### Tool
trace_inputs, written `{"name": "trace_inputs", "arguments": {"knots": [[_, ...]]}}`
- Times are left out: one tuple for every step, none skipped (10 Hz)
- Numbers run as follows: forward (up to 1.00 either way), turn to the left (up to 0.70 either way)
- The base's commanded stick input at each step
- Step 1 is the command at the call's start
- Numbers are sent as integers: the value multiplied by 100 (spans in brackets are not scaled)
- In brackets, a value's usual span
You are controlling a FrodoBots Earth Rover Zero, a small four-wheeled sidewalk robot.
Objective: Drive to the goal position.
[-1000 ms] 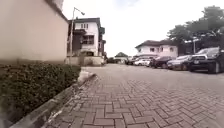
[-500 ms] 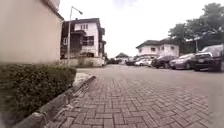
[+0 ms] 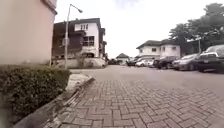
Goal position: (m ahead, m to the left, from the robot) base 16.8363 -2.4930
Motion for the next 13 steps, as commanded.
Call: {"name": "trace_inputs", "arguments": {"knots": [[70, 0], [70, 0], [70, 0], [70, 0], [70, 0], [70, 0], [70, 0], [70, 0], [70, 0], [70, -11], [70, -34], [70, -13], [70, 0]]}}
